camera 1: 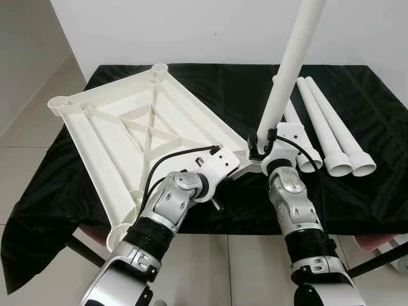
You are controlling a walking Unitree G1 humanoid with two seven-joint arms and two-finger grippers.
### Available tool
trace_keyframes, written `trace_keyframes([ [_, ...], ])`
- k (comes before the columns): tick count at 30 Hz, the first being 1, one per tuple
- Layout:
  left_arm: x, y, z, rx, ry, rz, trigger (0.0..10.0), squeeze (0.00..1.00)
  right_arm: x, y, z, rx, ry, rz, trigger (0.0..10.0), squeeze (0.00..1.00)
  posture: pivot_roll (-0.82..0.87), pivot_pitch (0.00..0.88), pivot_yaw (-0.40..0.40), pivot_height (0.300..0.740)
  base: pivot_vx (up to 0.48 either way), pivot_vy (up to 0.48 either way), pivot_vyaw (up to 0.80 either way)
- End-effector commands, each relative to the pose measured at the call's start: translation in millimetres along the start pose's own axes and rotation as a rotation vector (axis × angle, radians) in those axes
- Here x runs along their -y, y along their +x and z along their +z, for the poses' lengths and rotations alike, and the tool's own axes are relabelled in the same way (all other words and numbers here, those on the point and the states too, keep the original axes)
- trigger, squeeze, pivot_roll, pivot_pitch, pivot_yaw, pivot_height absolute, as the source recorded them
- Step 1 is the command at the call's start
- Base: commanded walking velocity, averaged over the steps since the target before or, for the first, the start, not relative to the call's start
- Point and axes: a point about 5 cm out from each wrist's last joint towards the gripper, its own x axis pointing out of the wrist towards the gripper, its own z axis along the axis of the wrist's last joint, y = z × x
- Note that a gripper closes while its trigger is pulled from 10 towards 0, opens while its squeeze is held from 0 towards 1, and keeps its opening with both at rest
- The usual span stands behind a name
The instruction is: Building children table
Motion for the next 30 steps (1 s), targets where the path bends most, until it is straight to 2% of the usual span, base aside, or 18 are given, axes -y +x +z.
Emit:
trace_keyframes([
  [1,-4.9,-2.3,-8.9,-0.003,-0.007,0.1,10.0,0.0,28.1,-3.3,-4.2,-0.021,0.002,-0.083,10.0,0.0,-0.13,0.073,0.053,0.74,0.0,0.0,0.0],
  [2,-5.2,-2.5,-9.2,-0.001,-0.014,0.101,10.0,0.44,30.4,-4.6,-3.7,-0.015,0.007,-0.076,10.0,0.0,-0.13,0.077,0.056,0.74,0.0,0.0,0.0],
  [3,-5.5,-2.6,-9.5,0.0,-0.019,0.102,10.0,0.44,32.1,-5.6,-3.3,-0.012,0.01,-0.075,10.0,0.0,-0.13,0.077,0.056,0.74,0.0,0.0,0.0],
  [4,-5.8,-2.8,-9.9,0.001,-0.03,0.102,10.0,0.85,33.6,-6.3,-3.2,-0.011,0.009,-0.076,10.0,0.0,-0.13,0.079,0.059,0.74,0.0,0.0,0.0],
  [5,-5.8,-2.8,-9.9,0.001,-0.03,0.102,10.0,0.85,33.6,-6.3,-3.2,-0.011,0.009,-0.076,10.0,0.0,-0.13,0.079,0.059,0.74,0.0,0.0,0.0],
  [6,-6.0,-2.9,-9.7,0.004,-0.041,0.099,10.0,1.0,36.8,-7.2,-2.7,-0.004,0.015,-0.079,10.0,0.0,-0.13,0.081,0.06,0.74,0.0,0.0,0.0],
  [14,-6.8,-4.2,-6.7,0.025,-0.057,0.086,10.0,1.0,42.2,-9.4,-0.9,0.015,0.017,-0.063,10.0,0.0,-0.13,0.085,0.069,0.74,0.0,0.0,0.0],
  [17,-10.7,-5.6,-5.5,0.023,-0.036,0.106,10.0,1.0,41.2,-10.8,-0.4,0.025,0.01,-0.018,10.0,0.0,-0.13,0.089,0.071,0.74,0.0,0.0,0.0],
  [20,-14.4,-7.3,-3.6,0.029,0.001,0.115,10.0,1.0,37.7,-12.2,2.4,0.051,0.043,0.051,10.0,0.0,-0.13,0.094,0.073,0.74,0.0,0.0,0.0],
  [21,-15.1,-7.7,-3.1,0.031,0.009,0.115,10.0,0.4,36.8,-12.5,3.2,0.057,0.054,0.067,10.0,0.0,-0.13,0.094,0.073,0.74,0.0,0.0,0.0],
  [22,-14.9,-9.1,-1.1,0.049,0.014,0.104,10.0,0.0,35.7,-12.8,4.9,0.067,0.078,0.094,10.0,0.0,-0.12,0.096,0.073,0.74,0.0,0.0,0.0],
  [30,-12.6,-13.6,9.2,0.131,0.018,0.067,10.0,0.0,29.1,-14.2,8.9,0.091,0.118,0.192,10.0,0.0,-0.12,0.106,0.072,0.74,0.0,0.0,0.0],
])
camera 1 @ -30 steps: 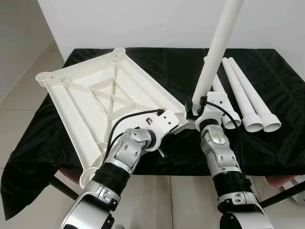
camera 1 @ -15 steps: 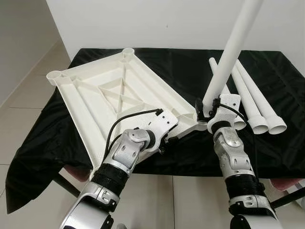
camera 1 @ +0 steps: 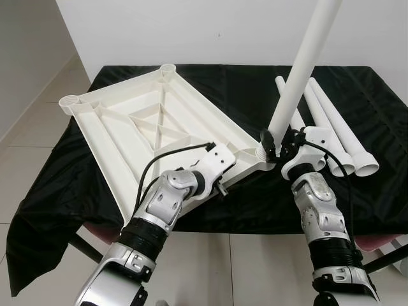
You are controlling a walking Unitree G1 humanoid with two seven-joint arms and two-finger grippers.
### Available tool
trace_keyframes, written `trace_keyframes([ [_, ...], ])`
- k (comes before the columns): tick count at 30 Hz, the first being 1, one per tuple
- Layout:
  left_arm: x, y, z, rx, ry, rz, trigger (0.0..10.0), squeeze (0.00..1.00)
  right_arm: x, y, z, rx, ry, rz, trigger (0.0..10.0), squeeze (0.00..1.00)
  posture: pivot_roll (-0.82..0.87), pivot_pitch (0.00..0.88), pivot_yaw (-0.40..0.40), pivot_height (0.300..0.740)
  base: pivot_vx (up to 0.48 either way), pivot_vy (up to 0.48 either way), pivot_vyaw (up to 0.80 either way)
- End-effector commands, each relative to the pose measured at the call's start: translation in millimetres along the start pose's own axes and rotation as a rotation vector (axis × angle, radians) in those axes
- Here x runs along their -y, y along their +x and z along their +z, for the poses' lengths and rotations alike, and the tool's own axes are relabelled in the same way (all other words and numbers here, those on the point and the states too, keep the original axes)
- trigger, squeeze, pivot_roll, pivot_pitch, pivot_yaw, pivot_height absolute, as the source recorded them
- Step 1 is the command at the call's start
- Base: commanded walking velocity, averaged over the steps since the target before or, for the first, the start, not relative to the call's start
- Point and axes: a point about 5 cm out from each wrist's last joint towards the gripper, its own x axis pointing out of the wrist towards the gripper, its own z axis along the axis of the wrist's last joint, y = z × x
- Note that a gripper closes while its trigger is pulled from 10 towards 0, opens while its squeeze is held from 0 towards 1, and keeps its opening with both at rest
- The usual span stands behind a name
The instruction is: Building children table
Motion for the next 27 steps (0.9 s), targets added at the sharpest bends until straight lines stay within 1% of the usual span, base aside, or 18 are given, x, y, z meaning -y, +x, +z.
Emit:
trace_keyframes([
  [1,-2.2,-1.5,0.4,0.016,-0.001,0.035,10.0,0.0,-1.5,-2.0,0.0,0.007,0.004,0.019,10.0,0.0,-0.12,0.106,0.072,0.74,0.0,0.0,0.0],
  [4,-2.2,-7.5,10.9,0.095,-0.013,0.015,10.0,0.0,-4.9,-8.7,2.1,0.029,0.015,0.067,10.0,0.0,-0.12,0.112,0.068,0.74,0.0,0.0,0.0],
  [5,-2.2,-7.5,10.9,0.095,-0.013,0.015,10.0,0.0,-4.9,-8.7,2.1,0.029,0.015,0.067,10.0,0.0,-0.12,0.112,0.068,0.74,0.0,0.0,0.0],
  [6,-2.0,-11.0,15.0,0.129,-0.01,0.004,10.0,0.0,-6.9,-13.9,2.7,0.038,0.024,0.096,10.0,0.0,-0.12,0.113,0.067,0.74,0.0,0.0,0.0],
  [8,-2.0,-11.0,15.0,0.129,-0.01,0.004,10.0,0.0,-6.9,-13.9,2.7,0.038,0.024,0.096,10.0,0.0,-0.12,0.113,0.067,0.74,0.0,0.0,0.0],
  [11,-2.4,-16.5,22.0,0.182,-0.024,0.003,10.0,0.0,-7.1,-32.9,1.7,0.046,0.058,0.161,10.0,0.0,-0.11,0.118,0.067,0.74,0.0,0.0,0.0],
  [12,-4.2,-17.0,22.8,0.191,-0.043,0.027,10.0,0.0,-4.5,-38.7,1.4,0.039,0.045,0.165,10.0,0.0,-0.11,0.118,0.067,0.74,0.0,0.0,0.0],
  [15,-5.6,-17.2,23.0,0.197,-0.055,0.044,10.0,0.0,-2.7,-42.2,1.3,0.034,0.032,0.165,10.0,0.0,-0.11,0.118,0.067,0.74,0.0,0.0,0.0],
  [17,-11.1,-19.3,24.0,0.226,-0.092,0.113,10.0,0.0,1.7,-47.5,2.5,0.04,0.005,0.153,10.0,0.0,-0.12,0.121,0.069,0.74,0.0,0.0,0.0],
  [19,-11.1,-19.3,24.0,0.226,-0.092,0.113,10.0,0.0,1.7,-47.5,2.5,0.04,0.005,0.153,10.0,0.0,-0.12,0.121,0.069,0.74,0.0,0.0,0.0],
  [20,-14.8,-21.1,24.0,0.247,-0.132,0.157,10.0,0.0,2.8,-49.7,2.8,0.046,-0.001,0.141,10.0,0.0,-0.12,0.123,0.06,0.74,0.0,0.0,0.0],
  [21,-14.8,-21.1,24.0,0.247,-0.132,0.157,10.0,0.0,2.8,-49.7,2.8,0.046,-0.001,0.141,10.0,0.0,-0.12,0.123,0.06,0.74,0.0,0.0,0.0],
  [22,-20.6,-25.4,21.1,0.272,-0.199,0.226,10.0,0.0,1.7,-53.0,2.6,0.051,-0.01,0.134,10.0,0.0,-0.11,0.124,0.042,0.74,0.0,0.0,0.0],
  [23,-20.6,-25.4,21.1,0.272,-0.199,0.226,10.0,0.0,1.7,-53.0,2.6,0.051,-0.01,0.134,10.0,0.0,-0.11,0.124,0.042,0.74,0.0,0.0,0.0],
  [24,-26.0,-29.8,16.7,0.3,-0.253,0.298,10.0,0.0,0.0,-55.4,1.5,0.05,-0.01,0.126,10.0,0.0,-0.09,0.126,0.023,0.74,0.0,0.0,0.0],
  [25,-26.0,-29.8,16.7,0.3,-0.253,0.298,10.0,0.0,0.0,-55.4,1.5,0.05,-0.01,0.126,10.0,0.0,-0.09,0.126,0.023,0.74,0.0,0.0,0.0],
  [26,-29.3,-34.0,9.3,0.312,-0.307,0.36,10.0,0.0,-3.9,-58.0,0.7,0.053,-0.002,0.125,10.0,0.0,-0.09,0.127,0.014,0.74,0.0,0.0,0.0],
  [27,-29.3,-34.0,9.3,0.312,-0.307,0.36,10.0,0.0,-3.9,-58.0,0.7,0.053,-0.002,0.125,10.0,0.0,-0.09,0.127,0.014,0.74,0.0,0.0,0.0],
])
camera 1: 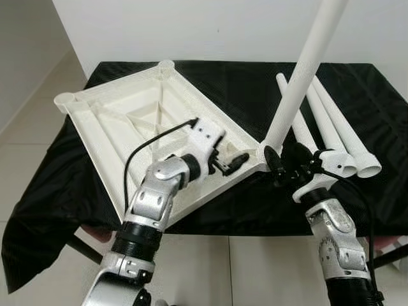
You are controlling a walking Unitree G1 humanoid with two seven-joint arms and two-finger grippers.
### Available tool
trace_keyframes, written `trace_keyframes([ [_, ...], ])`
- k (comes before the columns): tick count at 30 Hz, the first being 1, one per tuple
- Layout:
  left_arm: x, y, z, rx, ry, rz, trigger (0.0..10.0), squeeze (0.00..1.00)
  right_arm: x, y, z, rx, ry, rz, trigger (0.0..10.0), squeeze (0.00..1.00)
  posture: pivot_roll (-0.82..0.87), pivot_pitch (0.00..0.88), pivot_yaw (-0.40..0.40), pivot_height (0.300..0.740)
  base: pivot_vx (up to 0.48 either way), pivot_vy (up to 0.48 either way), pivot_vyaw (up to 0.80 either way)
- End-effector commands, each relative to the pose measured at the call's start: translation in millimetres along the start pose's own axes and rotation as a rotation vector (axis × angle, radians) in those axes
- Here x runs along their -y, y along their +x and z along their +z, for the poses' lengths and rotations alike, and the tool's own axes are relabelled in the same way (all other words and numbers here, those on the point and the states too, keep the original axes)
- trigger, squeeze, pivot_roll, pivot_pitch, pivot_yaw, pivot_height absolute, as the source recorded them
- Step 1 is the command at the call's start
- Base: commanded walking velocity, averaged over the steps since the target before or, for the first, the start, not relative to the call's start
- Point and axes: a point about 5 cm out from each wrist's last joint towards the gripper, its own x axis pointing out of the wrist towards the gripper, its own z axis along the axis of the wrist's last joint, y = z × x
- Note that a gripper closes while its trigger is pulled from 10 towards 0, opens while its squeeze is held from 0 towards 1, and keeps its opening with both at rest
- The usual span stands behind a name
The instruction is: Building children table
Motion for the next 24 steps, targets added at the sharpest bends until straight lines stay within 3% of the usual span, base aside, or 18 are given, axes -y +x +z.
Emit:
trace_keyframes([
  [1,-17.9,-11.8,-5.0,0.037,-0.006,0.32,10.0,0.0,-7.6,-2.4,1.2,0.019,0.005,0.0,10.0,0.0,-0.09,0.131,0.014,0.74,0.0,0.0,0.0],
  [4,-20.3,-15.6,-4.8,0.059,0.0,0.346,10.0,0.0,-10.4,-2.6,1.6,0.025,0.015,0.0,10.0,0.0,-0.09,0.134,0.013,0.74,0.0,0.0,0.0],
  [7,-34.9,-28.6,7.3,0.161,-0.042,0.439,10.0,0.0,-15.8,-3.9,1.0,0.032,-0.002,-0.002,10.0,0.0,-0.1,0.138,0.027,0.74,0.0,0.0,0.0],
  [9,-39.4,-36.8,9.7,0.178,-0.026,0.491,10.0,0.0,-17.7,-6.8,-0.8,0.029,-0.009,-0.012,10.0,0.0,-0.1,0.136,0.042,0.74,0.0,0.0,0.0],
  [11,-39.1,-40.0,9.4,0.18,-0.009,0.504,10.0,0.0,-18.3,-8.7,-2.3,0.024,-0.008,-0.022,10.0,0.0,-0.1,0.135,0.043,0.74,0.0,0.0,0.0],
  [13,-38.0,-47.4,7.6,0.169,0.067,0.547,10.0,0.0,-20.4,-12.3,-5.3,0.019,-0.005,-0.042,10.0,0.0,-0.1,0.13,0.049,0.74,0.0,0.0,0.0],
  [24,-27.9,-77.5,-9.8,0.214,0.037,0.681,10.0,0.0,-31.0,-23.1,-15.2,0.002,-0.032,-0.136,10.0,0.0,-0.1,0.112,0.062,0.74,0.0,0.0,0.0],
])
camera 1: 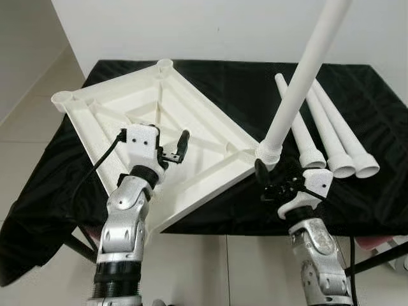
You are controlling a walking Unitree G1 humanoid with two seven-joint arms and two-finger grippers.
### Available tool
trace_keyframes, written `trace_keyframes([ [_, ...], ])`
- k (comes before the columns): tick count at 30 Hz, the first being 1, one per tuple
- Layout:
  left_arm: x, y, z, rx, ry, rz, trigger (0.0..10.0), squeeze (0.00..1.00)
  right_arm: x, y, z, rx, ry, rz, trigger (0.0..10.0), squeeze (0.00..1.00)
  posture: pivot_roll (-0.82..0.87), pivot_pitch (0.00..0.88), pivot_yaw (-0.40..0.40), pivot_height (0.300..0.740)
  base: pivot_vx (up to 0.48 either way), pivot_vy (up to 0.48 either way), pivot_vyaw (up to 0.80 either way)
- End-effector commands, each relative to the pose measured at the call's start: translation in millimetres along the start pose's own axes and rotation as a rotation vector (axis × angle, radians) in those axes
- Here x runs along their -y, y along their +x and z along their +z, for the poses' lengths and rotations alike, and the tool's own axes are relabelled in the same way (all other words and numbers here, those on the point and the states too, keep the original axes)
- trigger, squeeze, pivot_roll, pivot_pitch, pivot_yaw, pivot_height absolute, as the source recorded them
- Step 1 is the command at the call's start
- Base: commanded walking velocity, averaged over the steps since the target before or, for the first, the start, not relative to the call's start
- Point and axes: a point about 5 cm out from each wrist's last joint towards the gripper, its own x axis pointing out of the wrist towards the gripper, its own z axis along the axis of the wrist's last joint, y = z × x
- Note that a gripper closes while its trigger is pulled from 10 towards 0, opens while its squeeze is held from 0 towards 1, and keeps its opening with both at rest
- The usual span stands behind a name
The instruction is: Building children table
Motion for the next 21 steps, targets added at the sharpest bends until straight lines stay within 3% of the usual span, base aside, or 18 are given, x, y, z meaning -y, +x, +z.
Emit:
trace_keyframes([
  [1,-5.7,-9.3,-0.8,0.016,-0.005,0.099,10.0,0.0,1.9,-6.3,-0.3,0.007,-0.019,-0.034,10.0,0.0,-0.1,0.111,0.061,0.74,0.0,0.0,0.0],
  [5,-5.3,-12.5,-2.0,0.012,-0.001,0.084,10.0,0.0,3.1,-8.1,-0.2,0.009,-0.025,-0.045,10.0,0.0,-0.1,0.109,0.061,0.74,0.0,0.0,0.0],
  [14,-3.7,-39.2,-12.0,-0.017,-0.004,0.103,10.0,0.0,11.5,-25.5,0.4,-0.001,-0.068,-0.117,10.0,0.0,-0.12,0.089,0.068,0.74,0.0,0.0,0.0],
  [21,-6.3,-52.2,-25.7,-0.025,-0.03,0.111,10.0,0.0,-2.7,-26.4,-9.6,-0.026,-0.08,-0.076,10.0,0.0,-0.11,0.087,0.056,0.74,0.0,0.0,0.0],
])
